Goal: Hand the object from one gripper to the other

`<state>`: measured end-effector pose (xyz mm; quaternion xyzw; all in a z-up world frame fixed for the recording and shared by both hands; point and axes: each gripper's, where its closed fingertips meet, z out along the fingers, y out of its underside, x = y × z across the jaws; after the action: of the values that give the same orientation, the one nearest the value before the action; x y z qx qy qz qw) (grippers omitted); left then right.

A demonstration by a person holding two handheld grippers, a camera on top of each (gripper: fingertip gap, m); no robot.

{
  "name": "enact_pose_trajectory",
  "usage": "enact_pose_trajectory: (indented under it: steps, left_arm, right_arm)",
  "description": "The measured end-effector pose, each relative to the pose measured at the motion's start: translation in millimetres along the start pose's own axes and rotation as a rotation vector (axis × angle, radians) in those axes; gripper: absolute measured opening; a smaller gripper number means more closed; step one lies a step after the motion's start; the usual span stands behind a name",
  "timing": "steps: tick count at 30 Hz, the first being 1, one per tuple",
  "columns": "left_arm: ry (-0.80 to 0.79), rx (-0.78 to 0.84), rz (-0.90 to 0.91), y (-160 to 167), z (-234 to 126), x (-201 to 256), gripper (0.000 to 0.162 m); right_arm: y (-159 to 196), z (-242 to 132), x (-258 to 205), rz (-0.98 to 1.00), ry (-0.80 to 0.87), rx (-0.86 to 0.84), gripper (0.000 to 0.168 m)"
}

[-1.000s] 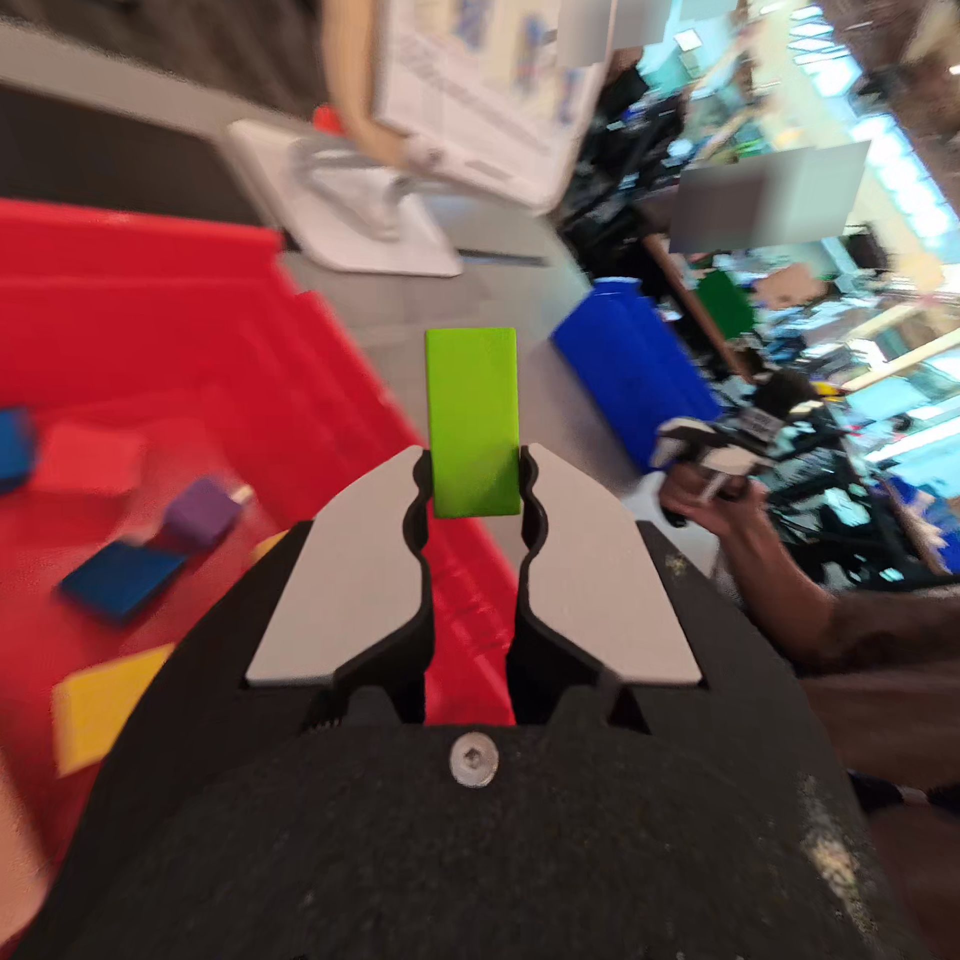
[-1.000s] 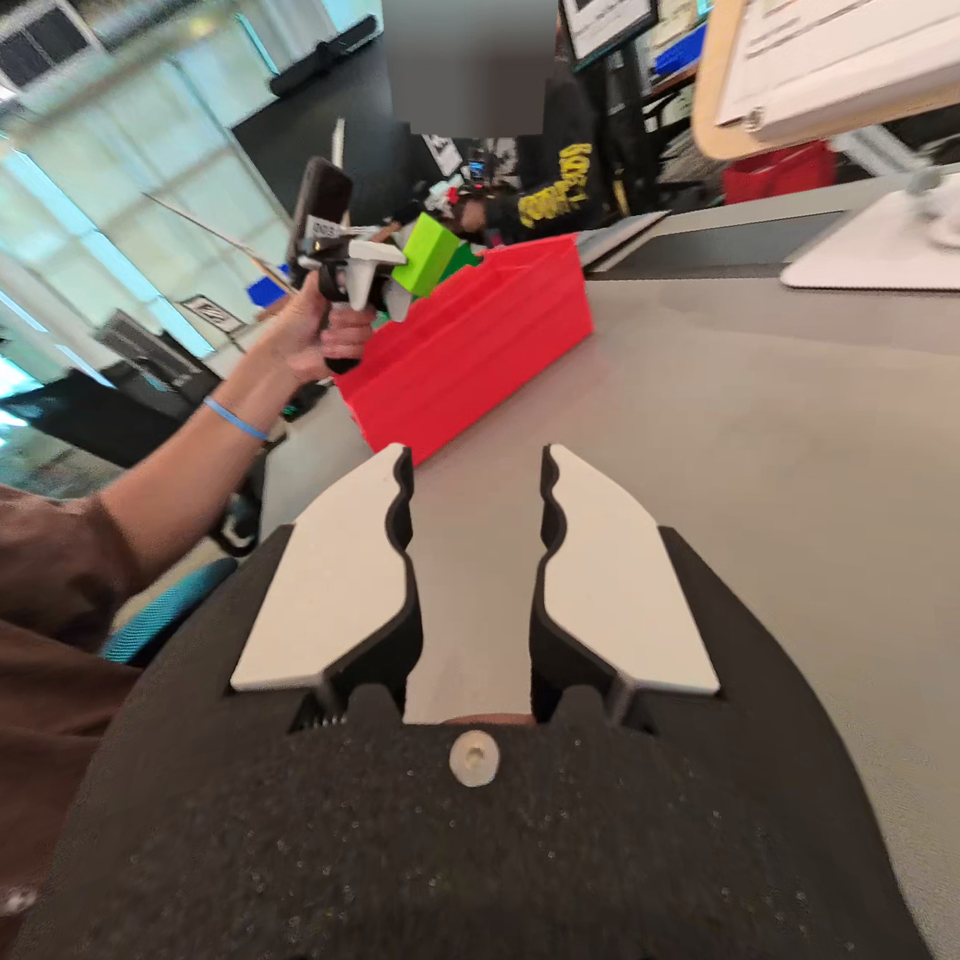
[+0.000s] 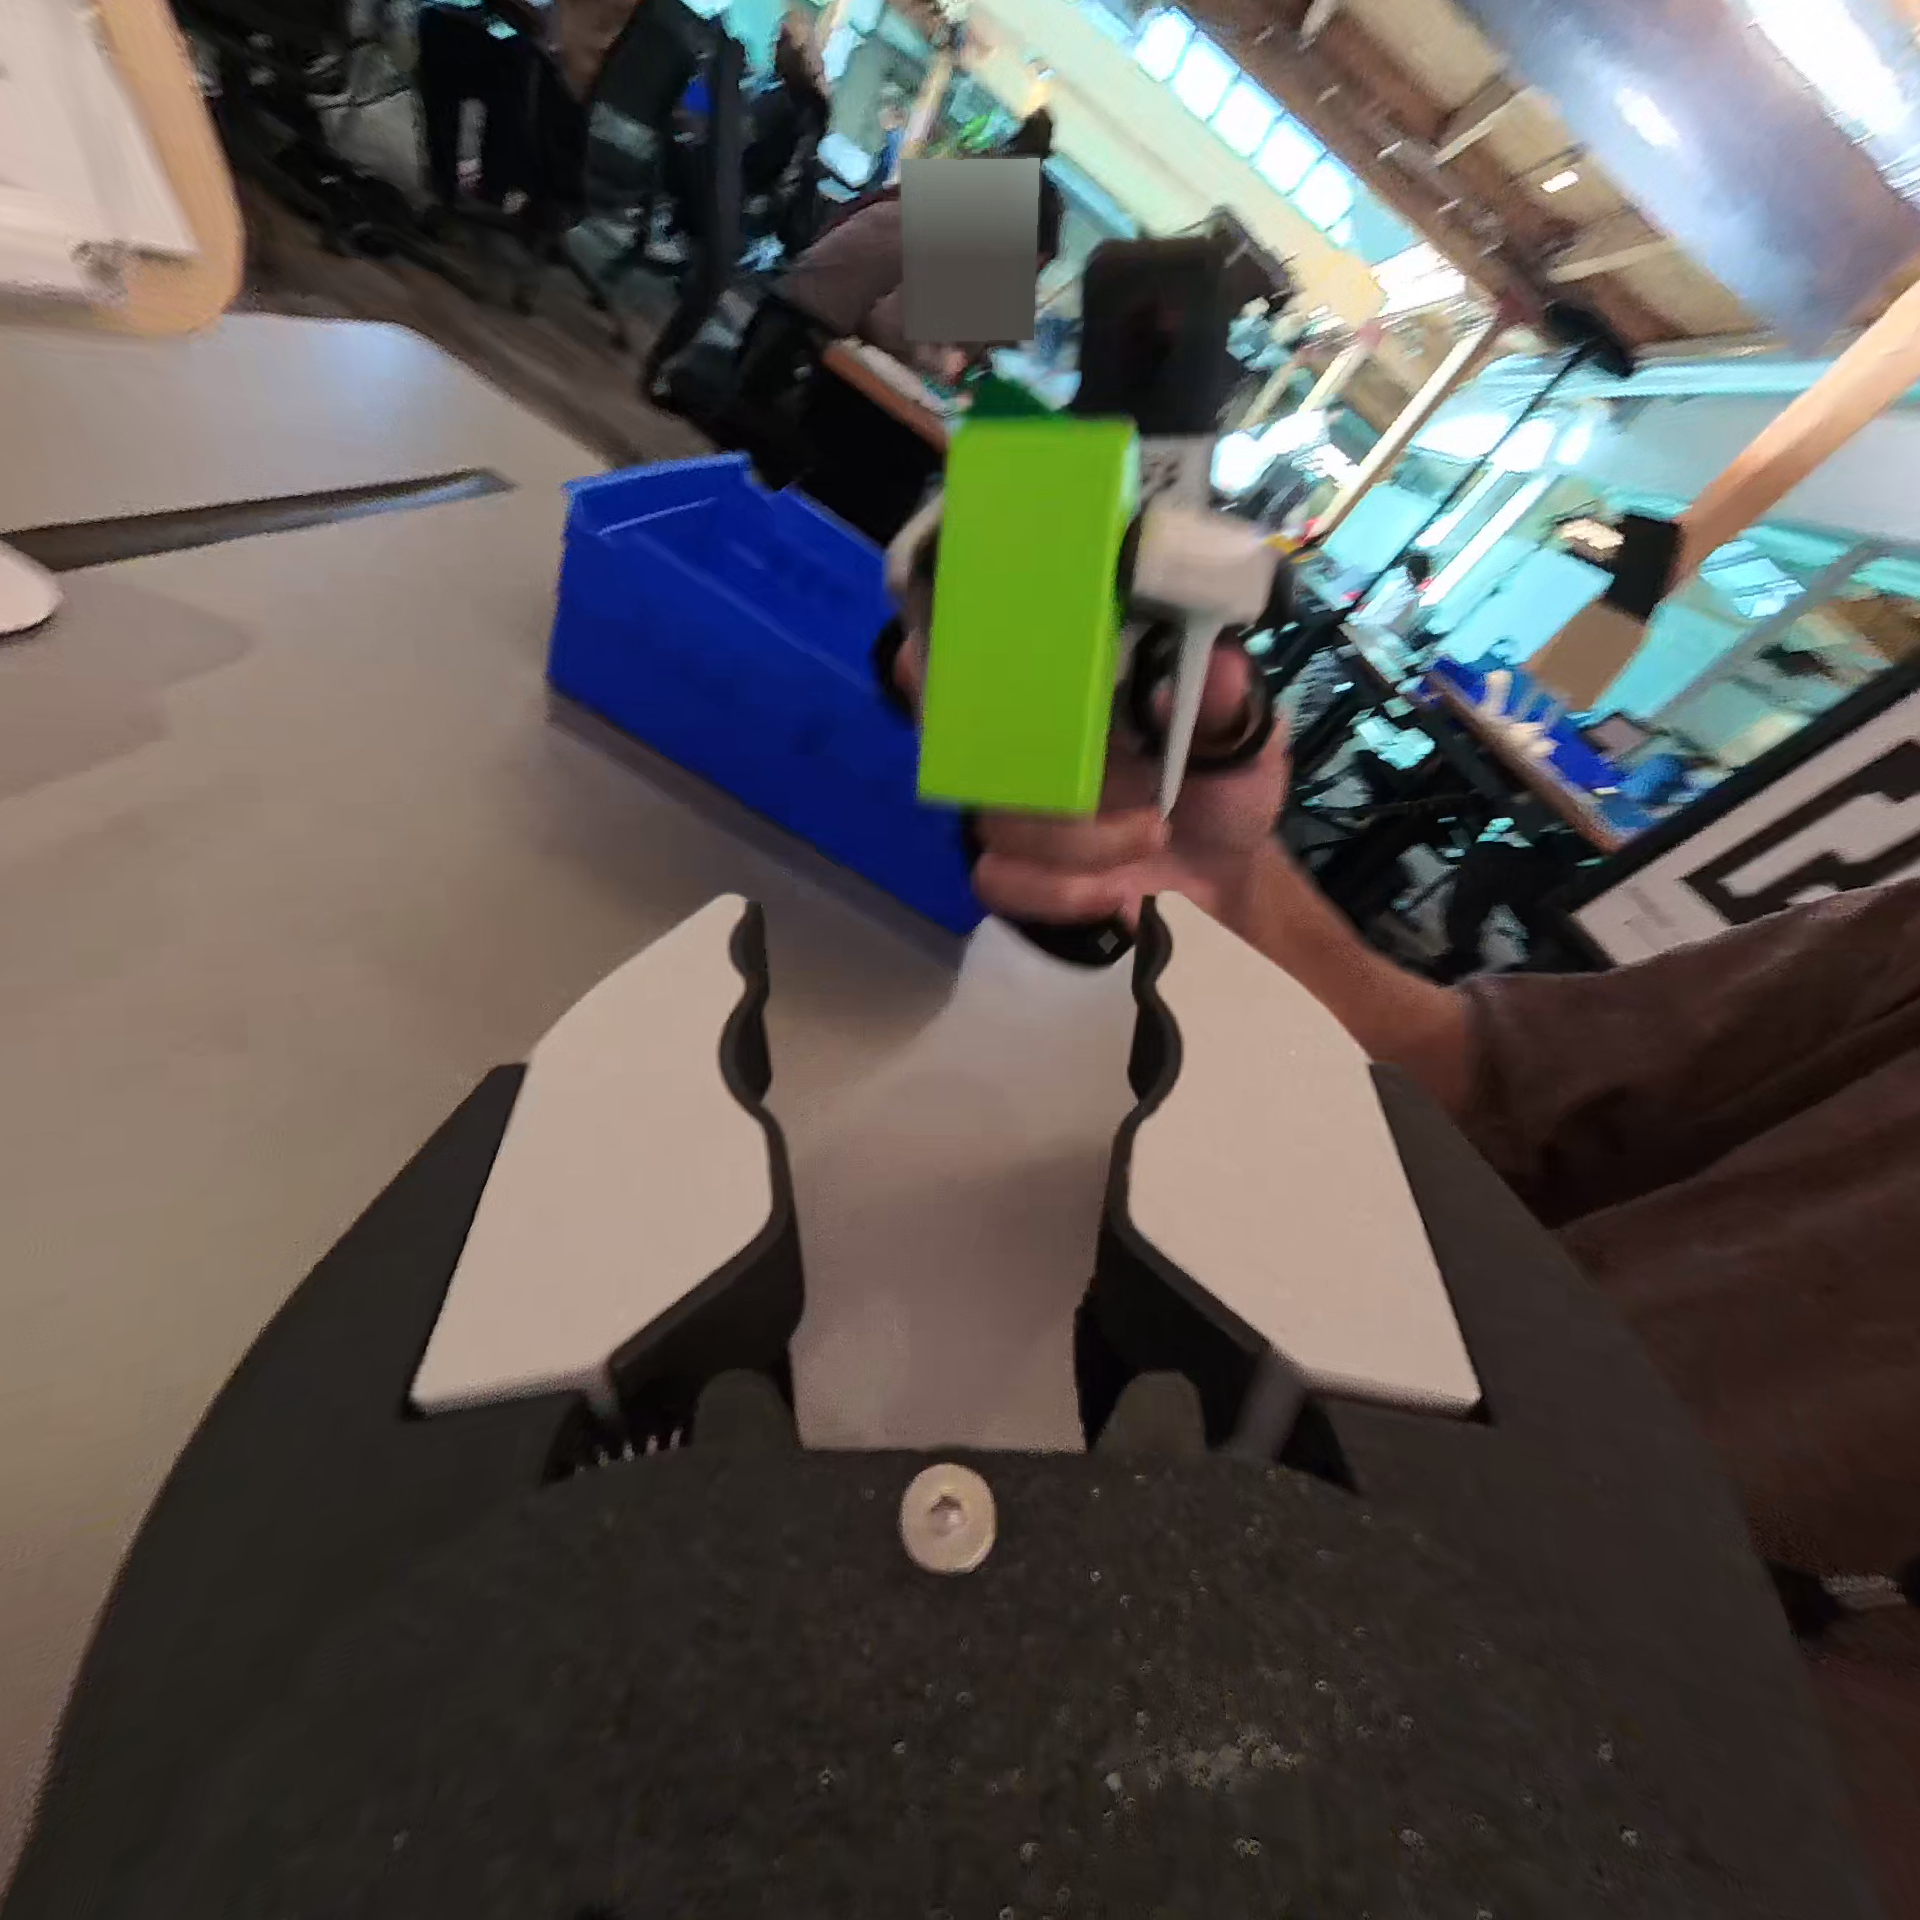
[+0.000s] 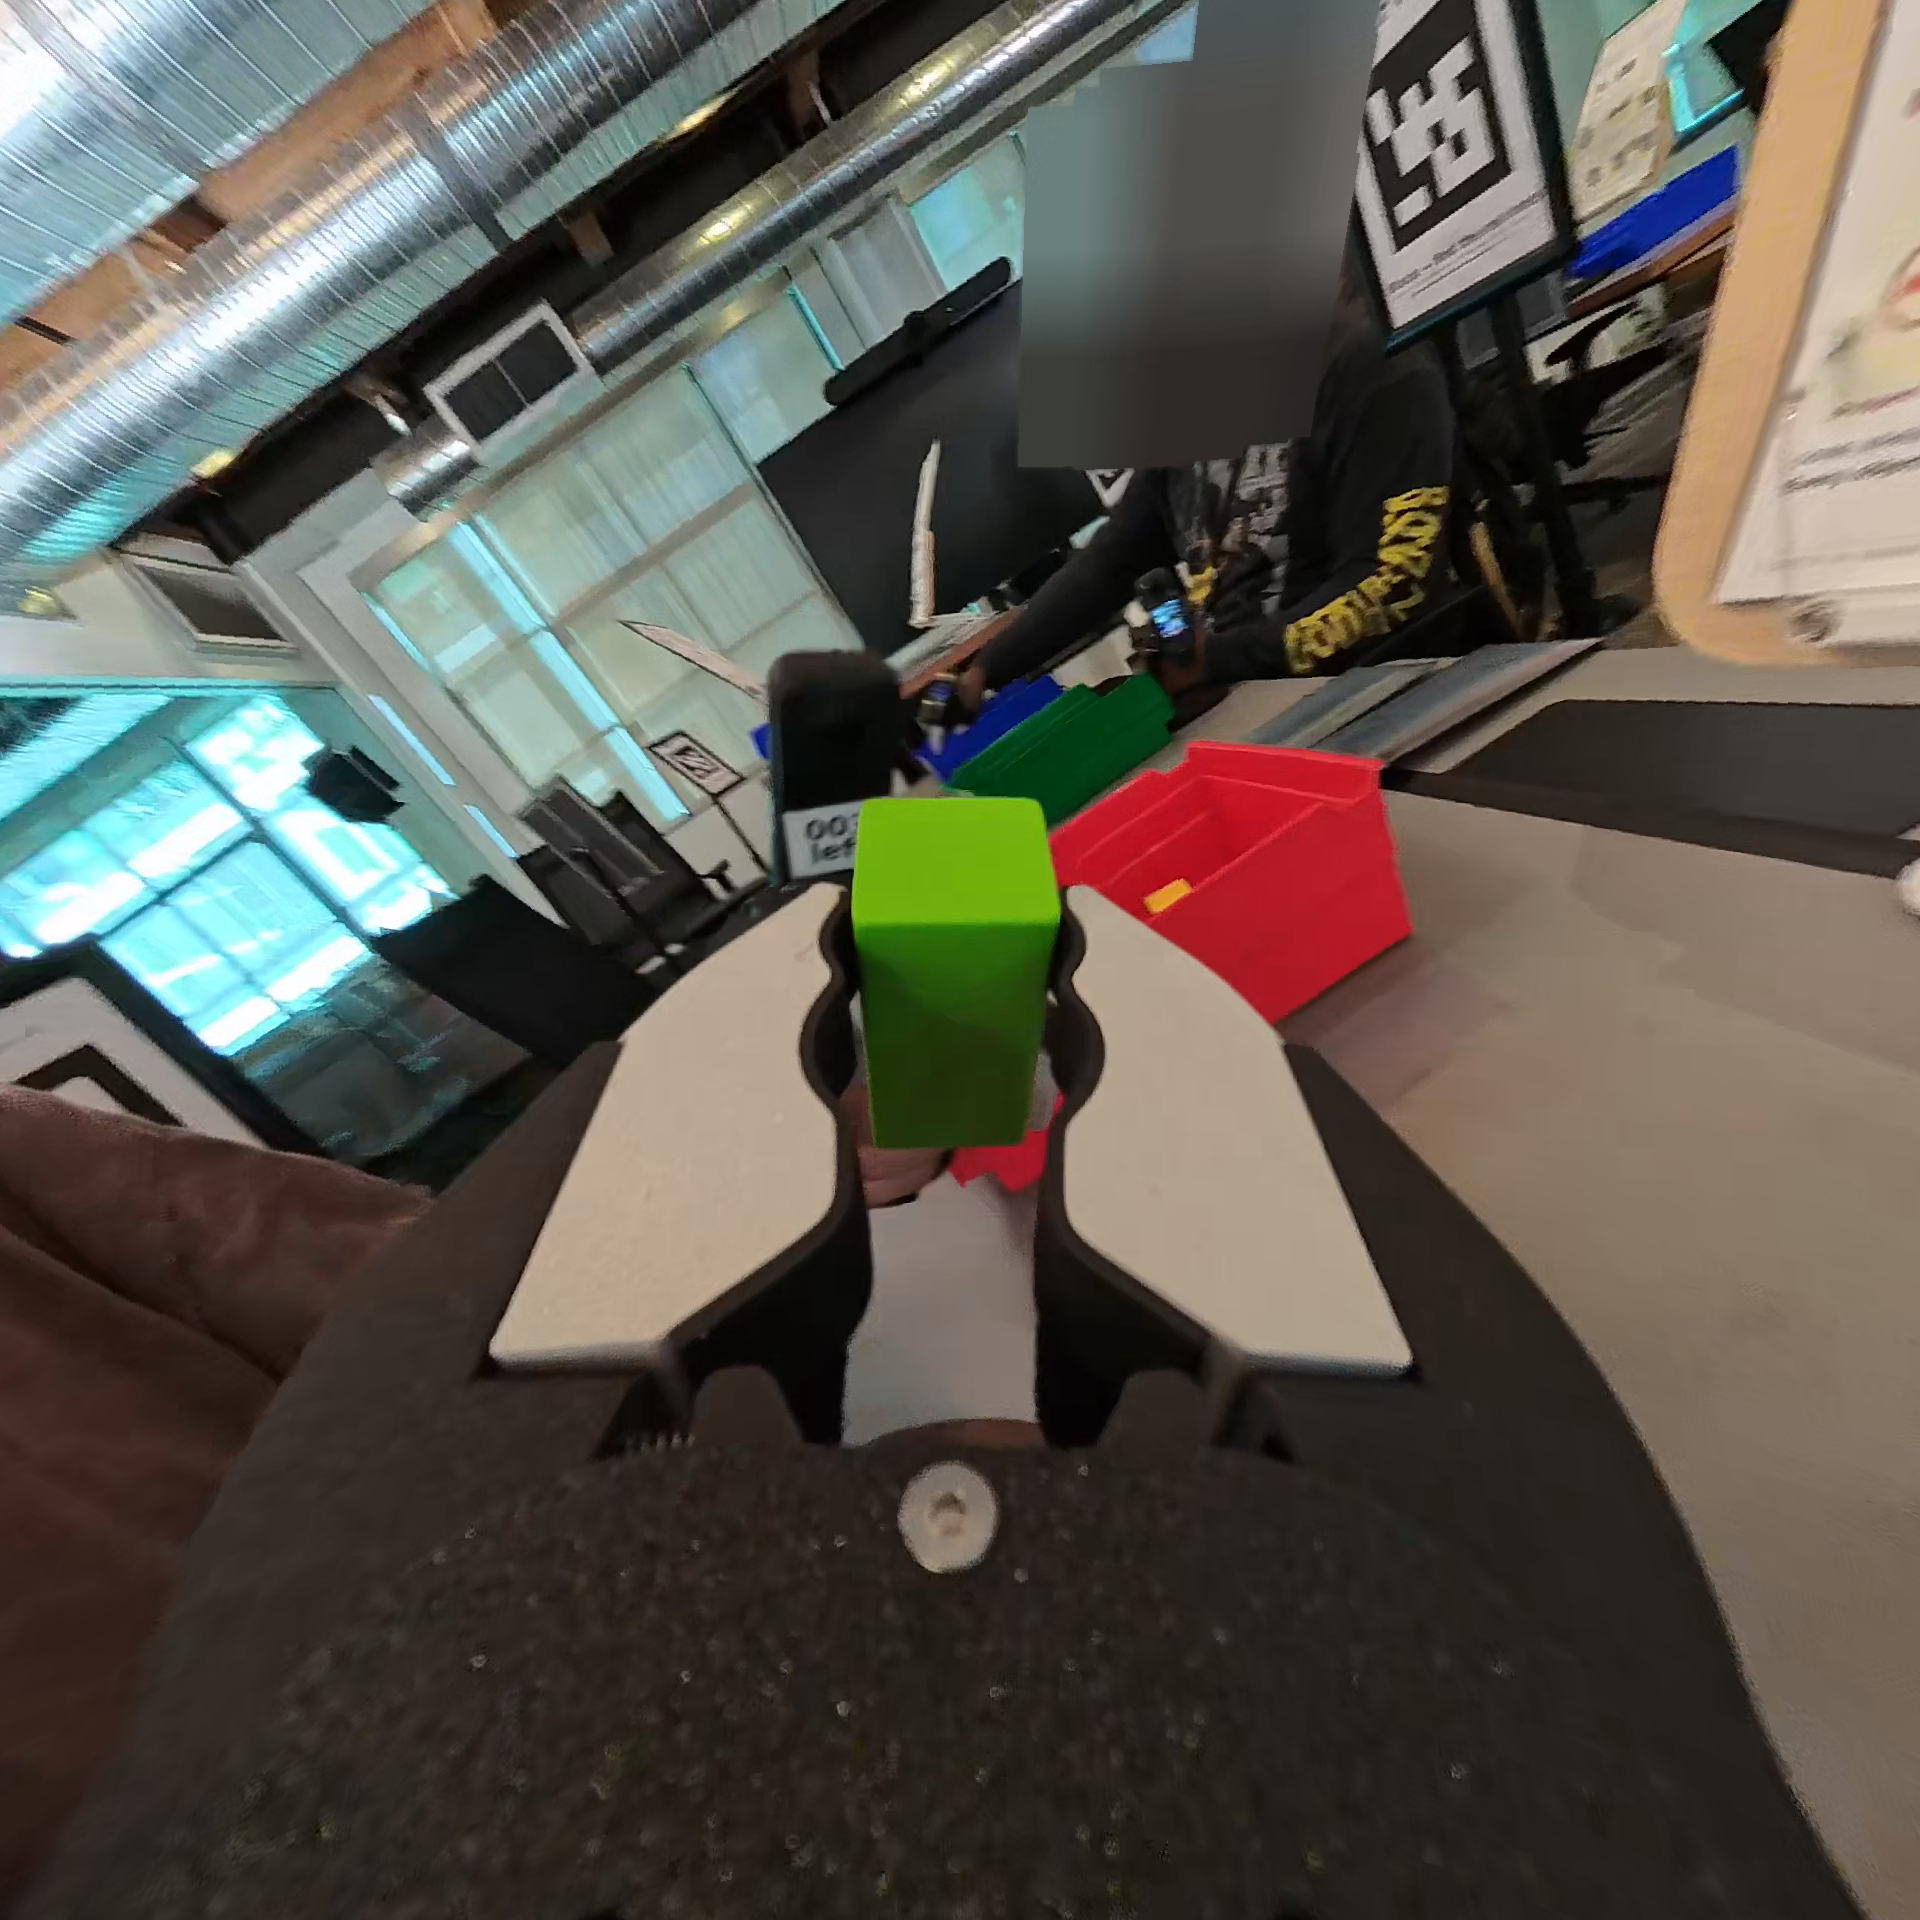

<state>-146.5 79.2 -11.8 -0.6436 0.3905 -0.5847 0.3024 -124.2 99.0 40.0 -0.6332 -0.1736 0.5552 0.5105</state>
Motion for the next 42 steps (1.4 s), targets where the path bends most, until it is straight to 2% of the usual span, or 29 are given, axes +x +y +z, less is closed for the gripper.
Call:
enact_pose_trajectory:
  steps: [5, 9, 11, 15, 19, 23, 27, 29, 36, 42]
  left_arm:
    - [-0.228, -0.034, 0.052, 55.9, -24.5, -7.2, 0.069]
    - [-0.31, -0.024, 0.074, 90.0, -46.5, -5.6, 0.061]
    - [-0.331, -0.01, 0.052, 99.5, -55.4, -6.8, 0.059]
    - [-0.34, 0.01, 0.008, 106.9, -64.8, -11.1, 0.057]
    - [-0.379, 0.002, 0.032, 105.0, -67.3, -16.9, 0.057]
    - [-0.405, 0.023, 0.061, 95.9, -68.3, -15.1, 0.057]
    - [-0.424, -0.009, 0.086, 101.3, -67.0, -17.3, 0.056]
    - [-0.421, -0.037, 0.085, 107.2, -64.9, -17.8, 0.049]
    - [-0.426, -0.079, 0.095, 120.6, -60.4, -20.2, 0.05]
    - [-0.427, -0.075, 0.098, 123.6, -60.1, -20.6, 0.051]
  right_arm:
    - [-44.6, -61.0, 11.3, -0.237, 0.285, 0.035, 0.035]
    - [-87.5, -144.4, 51.1, -0.362, 0.617, 0.034, 0.035]
    - [-95.2, -190.6, 86.0, -0.359, 0.82, -0.024, 0.035]
    - [-79.3, -271.2, 161.9, -0.243, 1.152, -0.236, 0.035]
    - [-41.9, -326.4, 222.9, -0.046, 1.38, -0.515, 0.035]
    - [-13.1, -336.9, 251.3, 0.072, 1.424, -0.772, 0.035]
    - [6.6, -342.7, 267.9, 0.182, 1.437, -0.928, 0.035]
    - [9.9, -347.6, 274.9, 0.215, 1.466, -0.942, 0.035]
    - [21.3, -361.7, 292.2, 0.305, 1.511, -0.926, 0.035]
    - [30.3, -367.5, 298.9, 0.282, 1.546, -0.938, 0.035]
